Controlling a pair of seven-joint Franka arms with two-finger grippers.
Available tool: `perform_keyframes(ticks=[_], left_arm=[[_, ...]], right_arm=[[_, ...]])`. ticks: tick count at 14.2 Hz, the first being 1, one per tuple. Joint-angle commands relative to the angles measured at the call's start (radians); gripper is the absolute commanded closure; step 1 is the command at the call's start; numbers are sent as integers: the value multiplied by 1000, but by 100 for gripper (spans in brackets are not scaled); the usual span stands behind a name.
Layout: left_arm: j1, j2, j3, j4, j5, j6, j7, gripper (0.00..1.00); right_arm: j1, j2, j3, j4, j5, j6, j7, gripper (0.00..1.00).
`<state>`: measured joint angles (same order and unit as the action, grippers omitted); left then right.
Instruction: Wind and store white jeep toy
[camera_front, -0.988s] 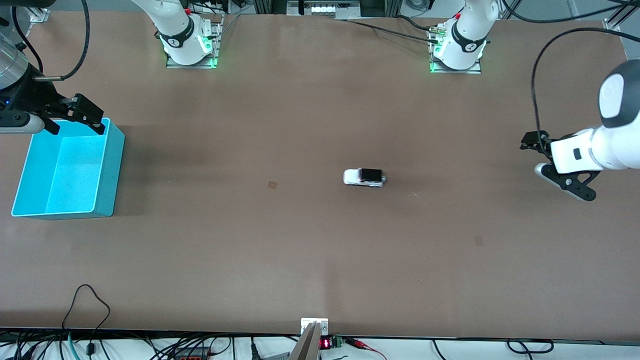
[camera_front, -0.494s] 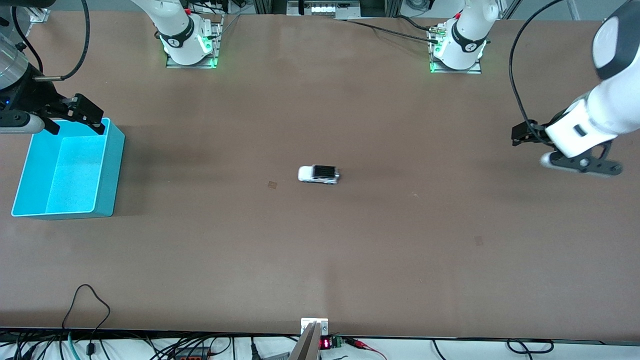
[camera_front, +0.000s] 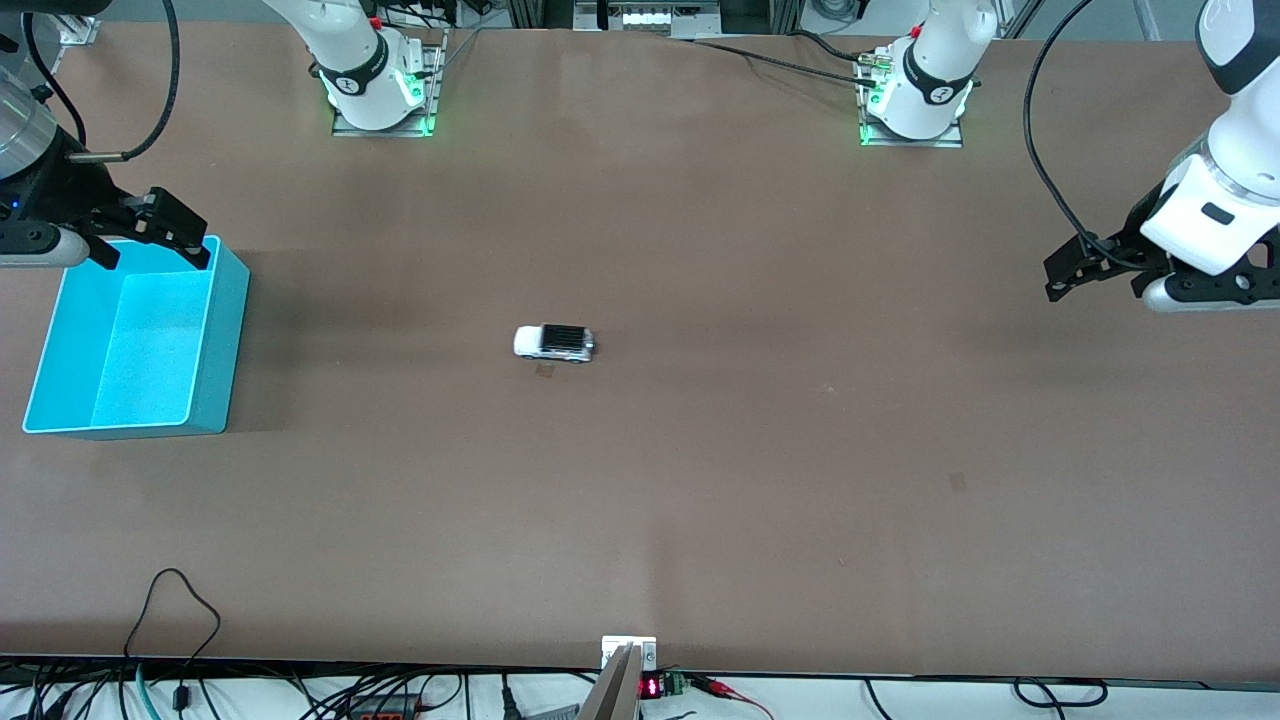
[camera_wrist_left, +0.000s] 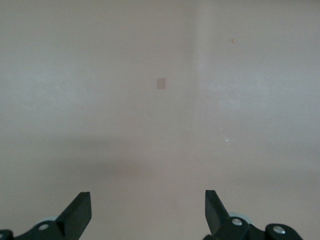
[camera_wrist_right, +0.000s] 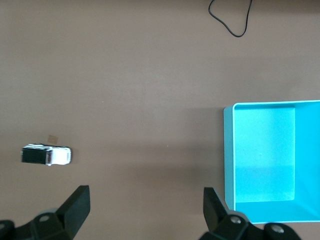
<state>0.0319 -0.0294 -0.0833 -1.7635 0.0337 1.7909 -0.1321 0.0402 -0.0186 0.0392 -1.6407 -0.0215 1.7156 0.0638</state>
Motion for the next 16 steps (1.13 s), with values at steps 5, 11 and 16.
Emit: perform_keyframes(ticks=[5,11,16], left_arm=[[-58,-18,33,44,-5,-100,2,0],[-58,3,39,53,-5,-116,15,0],[-63,3,27,70,-3,-145,14,0]], right_arm=[[-8,8,7,21,6,-16,-9,0],[26,40,18,18,8,-16,-9,0],[112,120,22,10,24,-27,-59,0]])
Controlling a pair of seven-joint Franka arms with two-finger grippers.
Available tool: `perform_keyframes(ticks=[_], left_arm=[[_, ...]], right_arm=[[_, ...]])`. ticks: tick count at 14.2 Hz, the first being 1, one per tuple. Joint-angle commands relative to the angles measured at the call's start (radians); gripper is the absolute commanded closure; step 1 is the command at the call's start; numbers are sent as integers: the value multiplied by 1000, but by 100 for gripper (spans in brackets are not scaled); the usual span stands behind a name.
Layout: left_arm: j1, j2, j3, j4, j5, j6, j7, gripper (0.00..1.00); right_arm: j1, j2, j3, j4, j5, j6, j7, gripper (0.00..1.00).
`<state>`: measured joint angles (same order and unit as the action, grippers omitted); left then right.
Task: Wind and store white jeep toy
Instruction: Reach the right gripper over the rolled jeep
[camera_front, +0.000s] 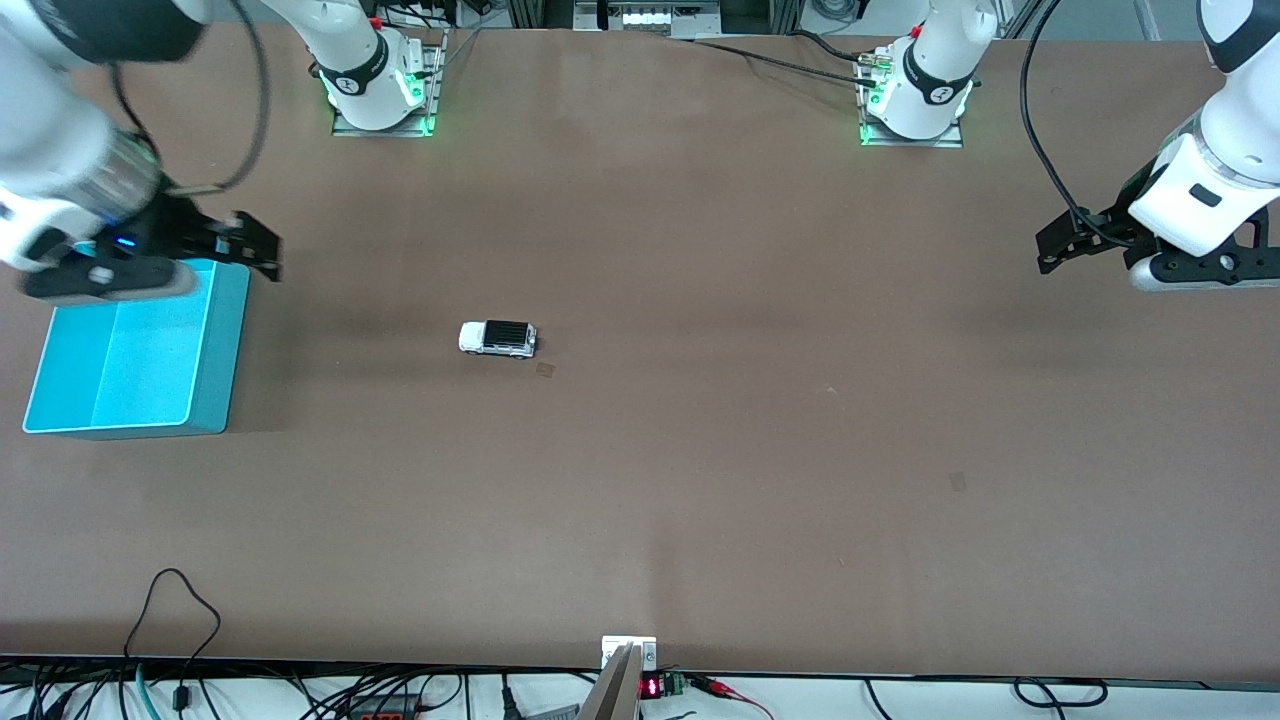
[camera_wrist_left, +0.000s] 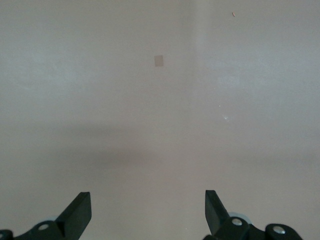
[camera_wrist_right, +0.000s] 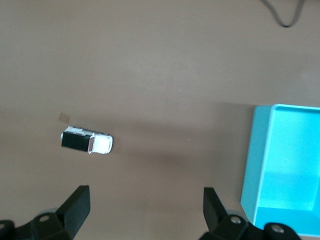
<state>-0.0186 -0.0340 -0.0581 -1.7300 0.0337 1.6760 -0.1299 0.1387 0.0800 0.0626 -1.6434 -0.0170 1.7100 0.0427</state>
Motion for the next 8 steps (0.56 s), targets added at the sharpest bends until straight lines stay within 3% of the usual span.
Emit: perform_keyframes(ticks=[1,4,8], left_arm=[[-12,9,1,37,-3,-30,12,0],[-9,11,3,38,-3,-29,13,0],[-17,9,1,41,-3,-48,12,0]], right_arm=[[40,49,-1,19,28,-14,-40,0],[85,139,3,19,41,52,-113,0],[200,202,3,22,3,65,-382,0]])
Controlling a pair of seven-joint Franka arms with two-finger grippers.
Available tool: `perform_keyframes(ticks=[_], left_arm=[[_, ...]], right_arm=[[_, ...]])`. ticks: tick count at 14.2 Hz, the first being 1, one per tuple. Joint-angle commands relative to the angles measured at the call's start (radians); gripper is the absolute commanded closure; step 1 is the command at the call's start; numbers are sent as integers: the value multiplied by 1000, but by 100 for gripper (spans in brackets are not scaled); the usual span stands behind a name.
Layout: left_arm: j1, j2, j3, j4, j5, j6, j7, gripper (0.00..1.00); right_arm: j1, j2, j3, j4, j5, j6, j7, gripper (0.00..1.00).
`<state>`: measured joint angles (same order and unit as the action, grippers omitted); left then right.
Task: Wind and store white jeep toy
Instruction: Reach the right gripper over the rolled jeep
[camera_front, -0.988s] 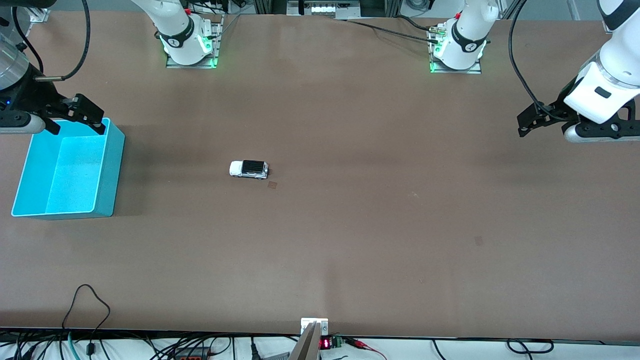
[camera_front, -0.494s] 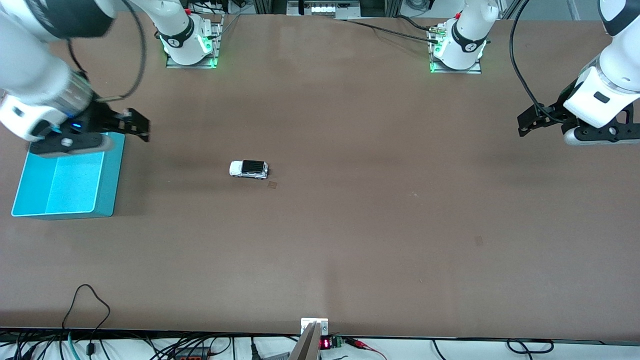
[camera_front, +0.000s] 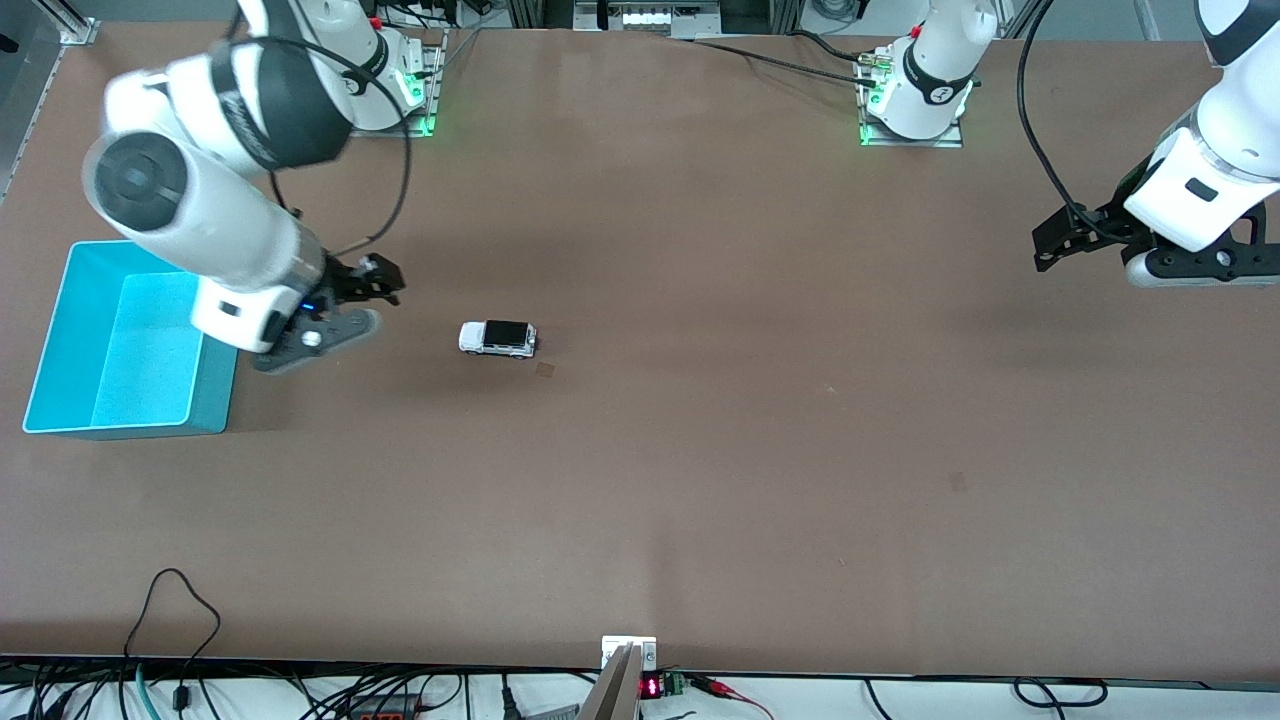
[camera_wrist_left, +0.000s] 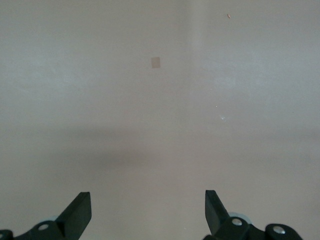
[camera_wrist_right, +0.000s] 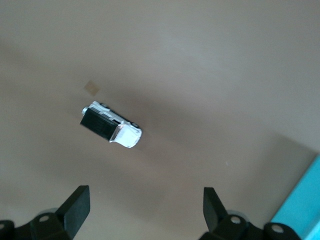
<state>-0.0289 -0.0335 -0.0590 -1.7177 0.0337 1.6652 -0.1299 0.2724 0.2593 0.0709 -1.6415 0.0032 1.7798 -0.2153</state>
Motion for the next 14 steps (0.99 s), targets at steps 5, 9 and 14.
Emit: perform_keyframes(ticks=[5,9,14], left_arm=[[-6,9,2,38,-3,-54,12,0],[-6,12,2,44,-3,-54,12,0],[-9,12,2,46,-3,-54,10,0]], right_arm=[[218,161,-5,-24,-37,87,-213,0],[223,189,-5,-168,-42,358,-278,0],[179,195,-8,-308,-43,575,-444,0]])
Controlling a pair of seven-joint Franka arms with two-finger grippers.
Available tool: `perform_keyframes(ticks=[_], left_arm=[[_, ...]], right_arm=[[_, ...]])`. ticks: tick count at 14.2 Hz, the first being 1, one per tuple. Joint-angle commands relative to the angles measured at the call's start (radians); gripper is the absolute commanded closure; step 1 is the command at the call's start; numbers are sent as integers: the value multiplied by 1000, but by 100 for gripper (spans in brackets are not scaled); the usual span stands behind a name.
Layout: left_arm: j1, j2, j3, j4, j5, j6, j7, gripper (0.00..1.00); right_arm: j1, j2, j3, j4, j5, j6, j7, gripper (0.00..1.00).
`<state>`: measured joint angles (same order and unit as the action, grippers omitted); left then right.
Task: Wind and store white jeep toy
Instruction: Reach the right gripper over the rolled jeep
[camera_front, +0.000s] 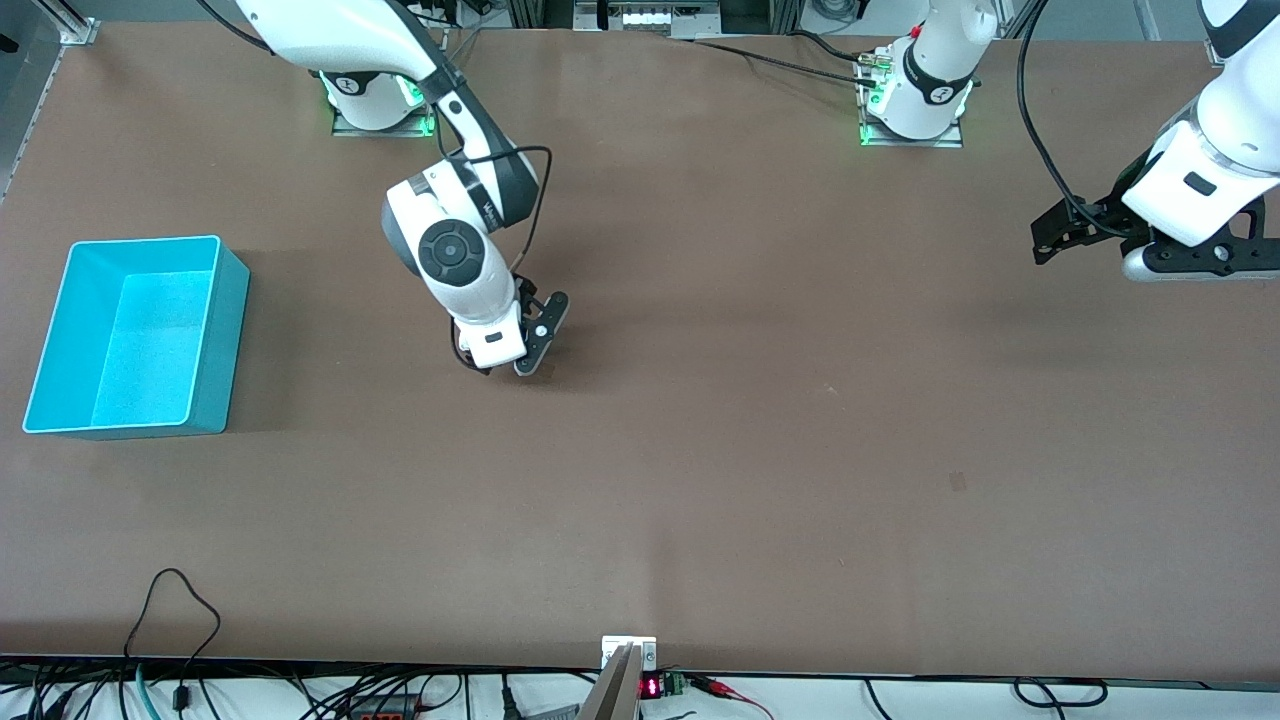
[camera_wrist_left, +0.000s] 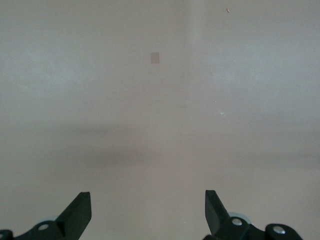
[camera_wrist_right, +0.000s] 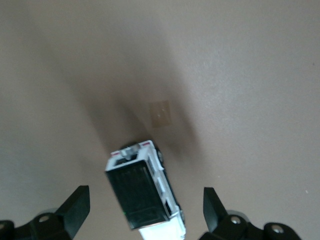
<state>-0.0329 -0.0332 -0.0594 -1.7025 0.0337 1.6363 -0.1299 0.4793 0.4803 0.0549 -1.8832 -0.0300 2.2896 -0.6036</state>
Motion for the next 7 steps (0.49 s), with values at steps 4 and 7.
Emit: perform_keyframes(ticks=[4,7], left_arm=[[-5,12,3,30,-3,-26,10,0],[-5,12,1,35,-3,-39,10,0]], right_arm=[[-36,-23,8,-135,-8,165,-77,0],[-33,-22,9,-139,-8,169,-74,0]])
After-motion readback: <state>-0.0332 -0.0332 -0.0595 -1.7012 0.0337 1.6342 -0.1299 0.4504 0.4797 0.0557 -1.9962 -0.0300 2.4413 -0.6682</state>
